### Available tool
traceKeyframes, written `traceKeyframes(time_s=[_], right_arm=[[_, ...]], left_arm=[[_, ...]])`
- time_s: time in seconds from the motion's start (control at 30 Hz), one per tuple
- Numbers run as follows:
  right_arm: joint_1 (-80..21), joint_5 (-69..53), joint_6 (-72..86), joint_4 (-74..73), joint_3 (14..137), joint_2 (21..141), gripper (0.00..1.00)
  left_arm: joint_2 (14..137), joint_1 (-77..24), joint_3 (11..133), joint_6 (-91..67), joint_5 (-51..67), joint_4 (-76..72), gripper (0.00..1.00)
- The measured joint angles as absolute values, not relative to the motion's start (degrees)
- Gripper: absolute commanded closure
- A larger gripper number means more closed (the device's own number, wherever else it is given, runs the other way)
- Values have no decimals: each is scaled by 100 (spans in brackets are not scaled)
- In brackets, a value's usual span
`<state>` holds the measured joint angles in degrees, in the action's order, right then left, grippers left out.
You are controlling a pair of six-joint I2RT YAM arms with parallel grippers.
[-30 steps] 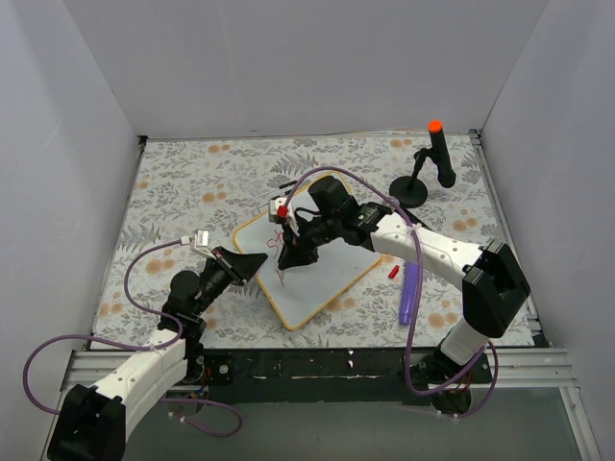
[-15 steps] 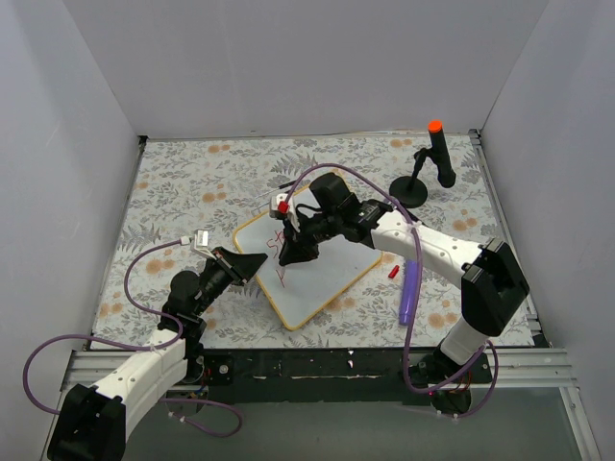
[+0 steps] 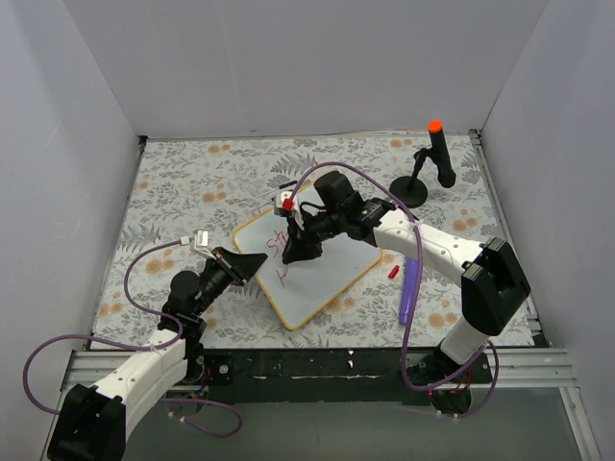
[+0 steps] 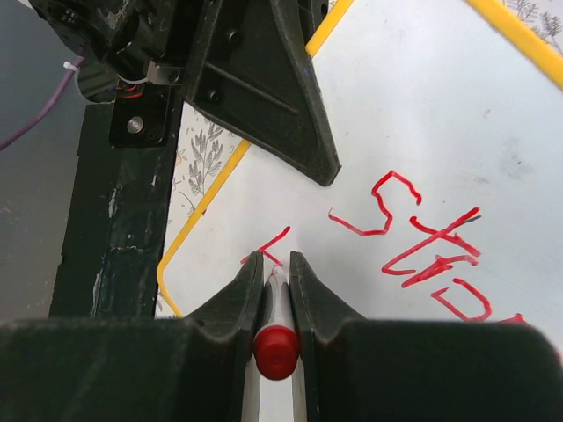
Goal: Write a sentence on the whiteboard
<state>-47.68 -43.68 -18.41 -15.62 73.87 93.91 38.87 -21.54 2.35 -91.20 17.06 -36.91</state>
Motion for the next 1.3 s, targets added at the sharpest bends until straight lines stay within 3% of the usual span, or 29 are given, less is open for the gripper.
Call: traceKeyframes(time_s=[0.6,1.3], right_arm=[[-4794,-4528,-2182,-2078,7201,9314,99],[-4313,-5015,-3142,-2633,7317,8431,99]], left_arm=[[3863,-2156,228,-9109,1712,-3693,100],[3758,-2156,222,-9035,1767,-3653,100]])
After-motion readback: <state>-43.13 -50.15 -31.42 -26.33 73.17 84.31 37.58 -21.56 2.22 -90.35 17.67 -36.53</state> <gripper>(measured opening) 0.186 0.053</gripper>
